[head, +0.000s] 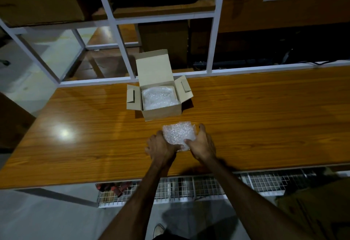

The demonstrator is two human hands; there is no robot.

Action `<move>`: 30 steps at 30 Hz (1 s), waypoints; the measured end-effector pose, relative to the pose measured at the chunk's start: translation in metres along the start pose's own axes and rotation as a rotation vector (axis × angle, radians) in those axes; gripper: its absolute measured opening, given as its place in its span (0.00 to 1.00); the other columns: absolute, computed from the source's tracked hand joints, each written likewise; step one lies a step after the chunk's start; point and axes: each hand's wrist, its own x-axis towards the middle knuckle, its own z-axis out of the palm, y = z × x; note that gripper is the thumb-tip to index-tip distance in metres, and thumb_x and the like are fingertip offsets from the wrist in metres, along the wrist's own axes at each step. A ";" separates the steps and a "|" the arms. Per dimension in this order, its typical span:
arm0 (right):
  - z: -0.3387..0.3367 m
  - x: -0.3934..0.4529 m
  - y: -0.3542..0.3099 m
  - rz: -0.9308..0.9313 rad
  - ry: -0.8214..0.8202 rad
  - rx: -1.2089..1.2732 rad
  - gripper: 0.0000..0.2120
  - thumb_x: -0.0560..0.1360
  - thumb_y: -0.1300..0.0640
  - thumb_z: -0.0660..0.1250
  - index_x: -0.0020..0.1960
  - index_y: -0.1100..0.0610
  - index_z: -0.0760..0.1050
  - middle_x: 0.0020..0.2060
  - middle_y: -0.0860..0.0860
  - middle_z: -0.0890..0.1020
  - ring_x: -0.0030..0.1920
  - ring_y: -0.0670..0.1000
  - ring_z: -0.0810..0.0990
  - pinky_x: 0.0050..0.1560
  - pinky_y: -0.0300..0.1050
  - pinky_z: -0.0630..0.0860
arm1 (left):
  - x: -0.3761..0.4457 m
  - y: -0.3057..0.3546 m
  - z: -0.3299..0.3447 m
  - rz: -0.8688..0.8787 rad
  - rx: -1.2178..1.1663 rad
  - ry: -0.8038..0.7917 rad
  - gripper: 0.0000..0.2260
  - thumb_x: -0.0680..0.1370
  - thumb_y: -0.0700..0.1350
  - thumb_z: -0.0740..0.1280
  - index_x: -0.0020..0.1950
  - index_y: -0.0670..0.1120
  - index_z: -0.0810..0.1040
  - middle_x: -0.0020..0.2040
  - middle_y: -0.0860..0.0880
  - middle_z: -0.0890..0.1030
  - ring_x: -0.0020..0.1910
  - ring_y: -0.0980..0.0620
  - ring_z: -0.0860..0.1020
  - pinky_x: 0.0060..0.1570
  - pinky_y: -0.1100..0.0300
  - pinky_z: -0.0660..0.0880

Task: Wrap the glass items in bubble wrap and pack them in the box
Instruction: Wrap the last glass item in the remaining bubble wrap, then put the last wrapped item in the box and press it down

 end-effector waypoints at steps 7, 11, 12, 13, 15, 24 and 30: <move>-0.002 0.016 -0.012 -0.003 -0.114 -0.073 0.36 0.68 0.45 0.82 0.71 0.50 0.71 0.60 0.50 0.82 0.62 0.57 0.81 0.64 0.60 0.75 | 0.011 0.000 -0.012 -0.142 -0.481 -0.206 0.10 0.69 0.40 0.80 0.43 0.42 0.80 0.41 0.45 0.83 0.35 0.47 0.82 0.37 0.46 0.83; -0.016 0.025 -0.031 0.031 -0.295 0.541 0.51 0.70 0.62 0.81 0.83 0.47 0.55 0.68 0.53 0.79 0.58 0.50 0.82 0.52 0.52 0.84 | 0.003 -0.005 -0.059 -0.032 -0.936 -0.405 0.15 0.76 0.32 0.73 0.62 0.38 0.80 0.53 0.43 0.86 0.46 0.49 0.87 0.42 0.57 0.83; -0.021 0.026 -0.039 0.015 -0.327 0.592 0.51 0.72 0.64 0.78 0.84 0.47 0.52 0.68 0.54 0.80 0.56 0.48 0.82 0.49 0.48 0.82 | 0.006 -0.007 -0.069 -0.013 -0.987 -0.442 0.18 0.76 0.34 0.74 0.66 0.42 0.79 0.58 0.44 0.86 0.53 0.48 0.87 0.47 0.56 0.84; -0.024 0.028 -0.047 -0.003 -0.342 0.624 0.49 0.73 0.66 0.77 0.83 0.46 0.53 0.65 0.54 0.82 0.55 0.48 0.83 0.49 0.47 0.81 | 0.011 -0.010 -0.078 -0.013 -1.022 -0.459 0.20 0.76 0.36 0.75 0.68 0.44 0.78 0.61 0.44 0.86 0.56 0.47 0.86 0.50 0.54 0.84; -0.027 0.028 -0.062 -0.042 -0.320 0.688 0.42 0.74 0.65 0.76 0.78 0.42 0.61 0.58 0.54 0.86 0.57 0.52 0.85 0.57 0.57 0.82 | 0.021 -0.015 -0.093 -0.031 -1.095 -0.458 0.21 0.77 0.38 0.76 0.69 0.44 0.77 0.61 0.44 0.86 0.57 0.45 0.86 0.49 0.55 0.84; 0.002 0.011 -0.095 -0.128 -0.453 0.732 0.44 0.71 0.49 0.81 0.76 0.32 0.56 0.76 0.56 0.68 0.69 0.61 0.75 0.54 0.63 0.84 | 0.039 -0.029 -0.117 -0.030 -1.144 -0.344 0.28 0.71 0.35 0.80 0.67 0.42 0.72 0.59 0.41 0.86 0.50 0.43 0.88 0.43 0.52 0.85; 0.014 0.009 -0.102 0.018 -0.365 0.705 0.55 0.64 0.37 0.82 0.79 0.28 0.49 0.81 0.52 0.63 0.72 0.62 0.73 0.59 0.68 0.80 | 0.052 -0.034 -0.120 0.036 -1.277 -0.459 0.30 0.72 0.32 0.77 0.70 0.43 0.70 0.62 0.41 0.84 0.54 0.44 0.87 0.47 0.53 0.85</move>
